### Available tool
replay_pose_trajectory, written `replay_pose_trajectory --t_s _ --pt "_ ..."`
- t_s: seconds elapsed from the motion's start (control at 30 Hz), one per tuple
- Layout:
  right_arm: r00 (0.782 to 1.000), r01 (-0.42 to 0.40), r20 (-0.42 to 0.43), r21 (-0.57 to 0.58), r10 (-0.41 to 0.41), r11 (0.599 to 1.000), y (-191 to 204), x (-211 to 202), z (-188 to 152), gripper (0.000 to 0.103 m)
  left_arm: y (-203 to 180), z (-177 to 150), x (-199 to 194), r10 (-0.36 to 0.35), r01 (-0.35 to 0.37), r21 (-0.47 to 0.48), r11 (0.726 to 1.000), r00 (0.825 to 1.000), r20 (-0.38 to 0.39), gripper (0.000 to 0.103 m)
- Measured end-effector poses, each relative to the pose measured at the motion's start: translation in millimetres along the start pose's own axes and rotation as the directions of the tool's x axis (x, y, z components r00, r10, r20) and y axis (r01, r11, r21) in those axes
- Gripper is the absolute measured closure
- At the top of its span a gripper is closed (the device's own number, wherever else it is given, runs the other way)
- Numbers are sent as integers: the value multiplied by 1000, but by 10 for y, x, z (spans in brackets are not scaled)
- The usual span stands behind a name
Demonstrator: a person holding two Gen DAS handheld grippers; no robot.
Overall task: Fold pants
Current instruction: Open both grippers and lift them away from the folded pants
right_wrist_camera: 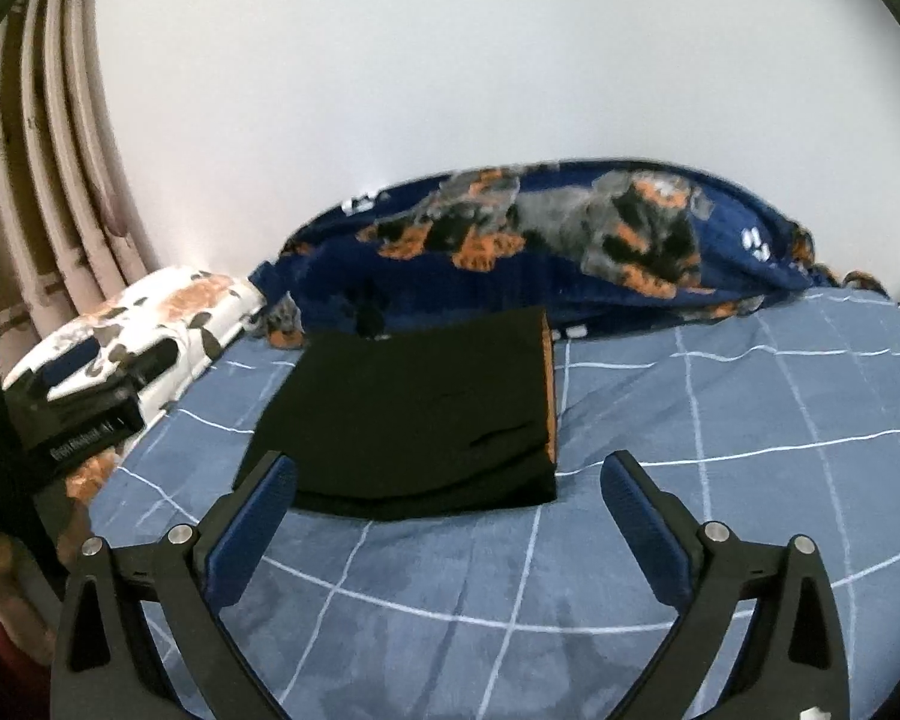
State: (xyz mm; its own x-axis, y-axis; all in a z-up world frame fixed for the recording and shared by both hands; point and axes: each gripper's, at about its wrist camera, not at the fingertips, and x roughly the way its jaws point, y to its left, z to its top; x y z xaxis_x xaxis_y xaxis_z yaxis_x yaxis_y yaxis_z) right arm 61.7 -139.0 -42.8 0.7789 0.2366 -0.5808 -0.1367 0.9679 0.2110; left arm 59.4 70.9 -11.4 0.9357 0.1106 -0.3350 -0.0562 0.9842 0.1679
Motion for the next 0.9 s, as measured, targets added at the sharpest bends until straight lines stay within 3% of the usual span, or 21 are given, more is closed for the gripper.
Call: replay_pose_trajectory --t_s 0.23,0.4,0.53,0.9 --pt "999 5 36 -2 -4 1000 47 -346 -14 0 -212 309 -677 -19 18 18 1000 998 59 0" --pt "999 4 49 0 -4 1000 35 -494 -44 0 -350 351 -953 -86 82 56 995 993 79 0" --pt "999 6 52 -1 -5 1000 49 -567 -68 0 -443 365 -1083 -99 92 75 993 991 92 0" --pt "998 -2 55 -7 3 1000 133 -668 -112 0 -455 262 -1090 -148 148 26 989 989 21 0"
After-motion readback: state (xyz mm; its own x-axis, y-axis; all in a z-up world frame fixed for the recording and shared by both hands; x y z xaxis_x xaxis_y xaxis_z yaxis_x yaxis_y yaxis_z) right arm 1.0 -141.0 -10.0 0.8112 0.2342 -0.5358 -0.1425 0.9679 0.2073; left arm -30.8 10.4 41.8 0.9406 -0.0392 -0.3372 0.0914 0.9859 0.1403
